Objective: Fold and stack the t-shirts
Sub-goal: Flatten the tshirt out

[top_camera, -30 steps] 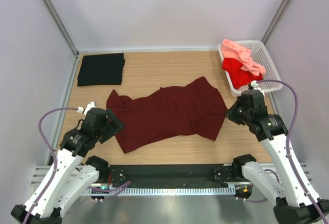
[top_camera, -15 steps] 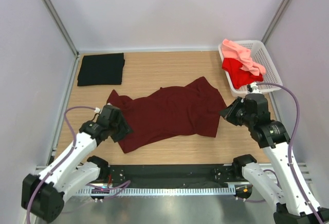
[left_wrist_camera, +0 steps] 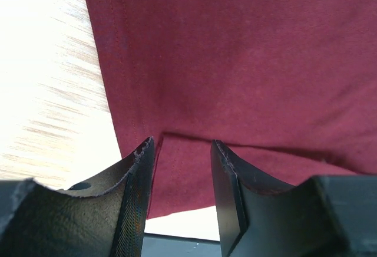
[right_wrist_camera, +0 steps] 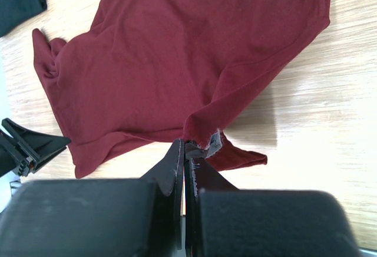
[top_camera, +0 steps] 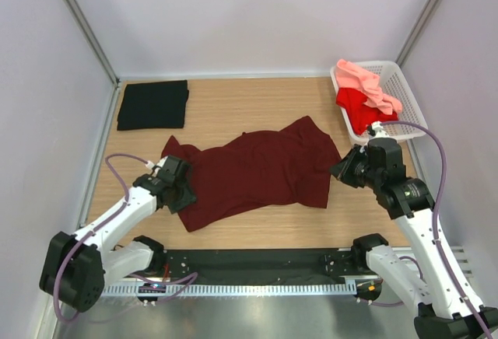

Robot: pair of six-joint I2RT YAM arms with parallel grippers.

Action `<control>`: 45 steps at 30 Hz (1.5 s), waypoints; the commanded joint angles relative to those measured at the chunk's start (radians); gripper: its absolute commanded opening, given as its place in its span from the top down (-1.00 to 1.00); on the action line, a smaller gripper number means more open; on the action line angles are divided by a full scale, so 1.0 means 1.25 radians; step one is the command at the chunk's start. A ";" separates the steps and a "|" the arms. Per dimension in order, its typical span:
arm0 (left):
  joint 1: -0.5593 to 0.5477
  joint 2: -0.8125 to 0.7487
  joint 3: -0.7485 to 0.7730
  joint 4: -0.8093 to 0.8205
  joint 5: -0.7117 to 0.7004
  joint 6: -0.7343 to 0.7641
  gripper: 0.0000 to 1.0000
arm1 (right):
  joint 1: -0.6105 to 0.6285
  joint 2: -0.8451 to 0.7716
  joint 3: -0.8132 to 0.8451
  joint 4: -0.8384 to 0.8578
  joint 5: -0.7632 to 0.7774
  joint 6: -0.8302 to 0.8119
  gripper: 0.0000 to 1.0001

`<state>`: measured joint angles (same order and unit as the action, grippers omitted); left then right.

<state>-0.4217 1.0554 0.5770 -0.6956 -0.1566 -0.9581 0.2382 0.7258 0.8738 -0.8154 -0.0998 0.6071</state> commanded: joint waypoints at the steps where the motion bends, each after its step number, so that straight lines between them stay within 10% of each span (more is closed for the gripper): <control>1: 0.002 0.028 0.018 0.029 -0.013 -0.003 0.11 | -0.002 -0.005 0.023 0.034 -0.009 -0.023 0.98; 25: 0.002 0.133 0.010 0.023 0.011 -0.013 0.54 | 0.000 0.011 0.010 0.049 0.006 -0.034 0.98; 31: 0.002 0.118 0.016 0.012 0.022 -0.007 0.99 | 0.000 0.011 0.004 0.051 0.007 -0.030 0.98; 45: 0.002 -0.067 0.191 -0.213 -0.051 -0.012 1.00 | -0.002 0.045 0.043 0.041 0.036 -0.027 0.98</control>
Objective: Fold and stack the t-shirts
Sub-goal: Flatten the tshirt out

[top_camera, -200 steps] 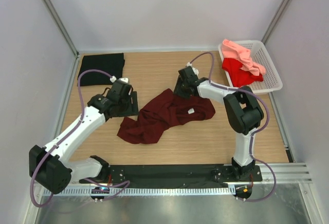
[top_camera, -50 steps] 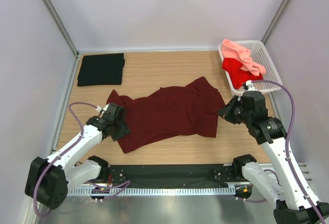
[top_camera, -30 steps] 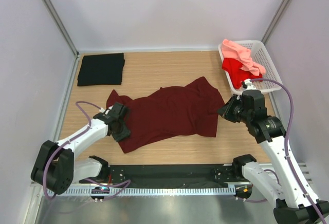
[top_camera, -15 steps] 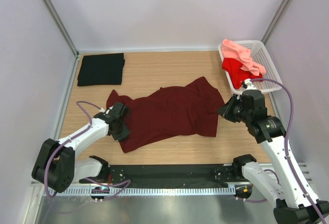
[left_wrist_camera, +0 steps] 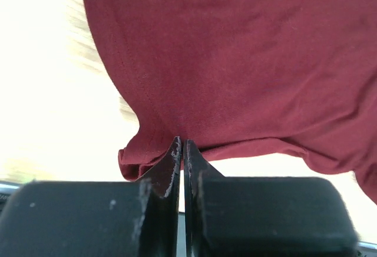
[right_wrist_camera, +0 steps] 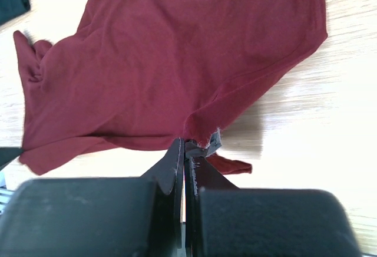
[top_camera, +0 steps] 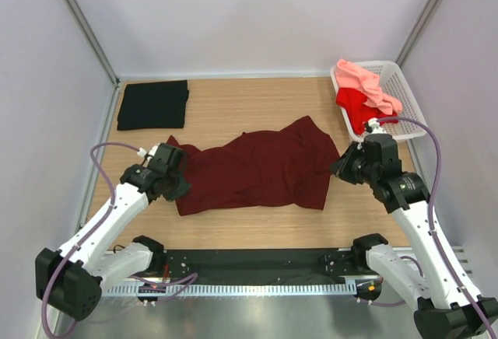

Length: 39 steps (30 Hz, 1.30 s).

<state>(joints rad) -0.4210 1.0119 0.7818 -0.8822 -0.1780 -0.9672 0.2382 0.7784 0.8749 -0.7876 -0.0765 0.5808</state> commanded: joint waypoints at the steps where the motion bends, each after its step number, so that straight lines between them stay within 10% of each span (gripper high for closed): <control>1: 0.002 -0.044 0.040 -0.064 -0.043 0.003 0.99 | 0.000 0.007 0.051 0.020 0.026 -0.002 0.98; 10: 0.002 -0.049 0.410 -0.204 -0.136 0.087 0.99 | -0.002 0.138 0.388 -0.045 0.113 0.000 0.98; 21: 0.002 -0.104 0.132 -0.029 -0.029 0.060 1.00 | -0.002 0.057 0.227 -0.029 0.104 0.003 0.98; 32: 0.003 -0.082 0.790 -0.162 -0.216 0.159 0.99 | 0.000 0.193 0.836 -0.131 0.199 -0.014 0.98; 39: 0.002 -0.099 1.030 -0.112 -0.165 0.172 1.00 | 0.000 0.056 0.901 0.076 0.170 0.042 0.98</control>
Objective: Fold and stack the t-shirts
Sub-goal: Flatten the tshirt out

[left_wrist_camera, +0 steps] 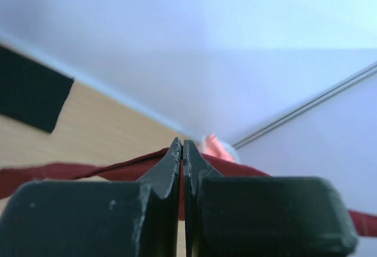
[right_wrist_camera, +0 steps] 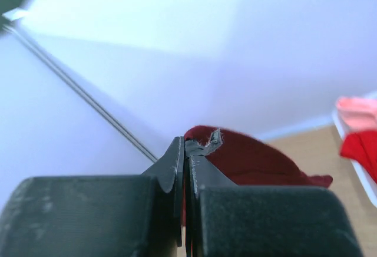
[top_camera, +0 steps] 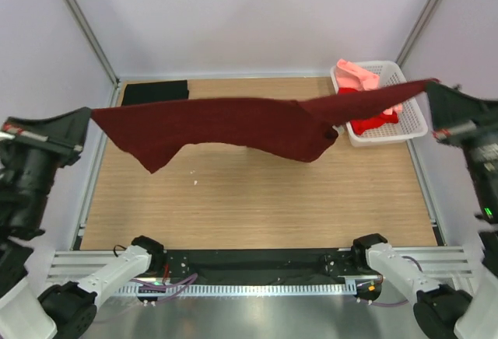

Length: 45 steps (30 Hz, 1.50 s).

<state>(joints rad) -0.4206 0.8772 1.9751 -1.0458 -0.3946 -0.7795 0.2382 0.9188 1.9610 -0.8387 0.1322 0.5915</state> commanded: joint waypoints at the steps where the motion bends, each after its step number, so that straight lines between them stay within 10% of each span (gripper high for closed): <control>1: 0.003 0.010 0.096 0.023 0.022 0.024 1.00 | -0.002 -0.067 0.041 0.128 0.000 0.043 0.98; 15: 0.001 0.064 0.219 0.002 0.064 0.080 0.99 | -0.021 0.018 0.277 0.147 -0.049 0.017 0.98; 29: 0.032 0.220 -0.225 0.164 -0.293 0.227 1.00 | -0.021 0.239 -0.267 0.523 -0.161 -0.156 0.98; 45: 0.402 0.675 -0.296 0.559 0.094 0.199 0.99 | -0.029 0.803 -0.221 0.871 -0.246 -0.293 0.98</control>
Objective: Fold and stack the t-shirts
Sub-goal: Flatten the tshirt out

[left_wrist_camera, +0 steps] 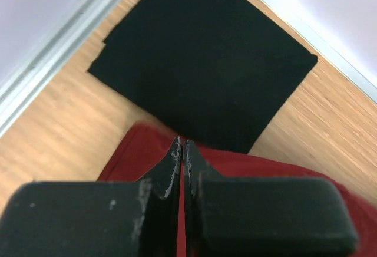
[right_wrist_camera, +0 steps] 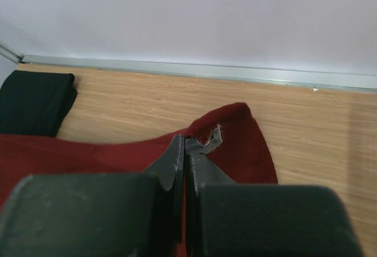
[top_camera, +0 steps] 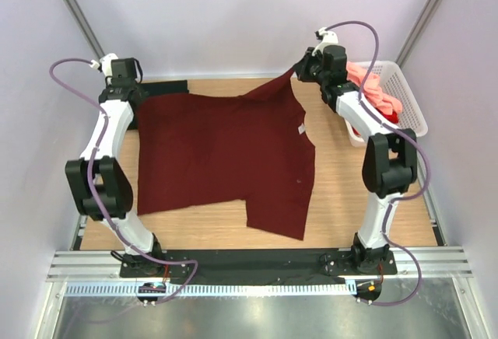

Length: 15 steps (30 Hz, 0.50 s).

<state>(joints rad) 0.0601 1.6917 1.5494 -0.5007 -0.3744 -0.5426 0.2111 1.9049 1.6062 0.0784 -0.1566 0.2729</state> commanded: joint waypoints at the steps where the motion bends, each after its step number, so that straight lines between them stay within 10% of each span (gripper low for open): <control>1: 0.028 0.055 0.051 0.128 0.086 0.020 0.99 | -0.006 0.039 0.083 0.139 -0.016 -0.039 0.98; 15: 0.065 0.108 0.054 0.120 0.101 0.052 1.00 | -0.007 0.119 0.191 -0.058 0.039 0.032 0.98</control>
<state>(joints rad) 0.1246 1.8435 1.6241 -0.3847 -0.2470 -0.4961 0.2070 2.0880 1.8164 0.0692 -0.1448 0.2691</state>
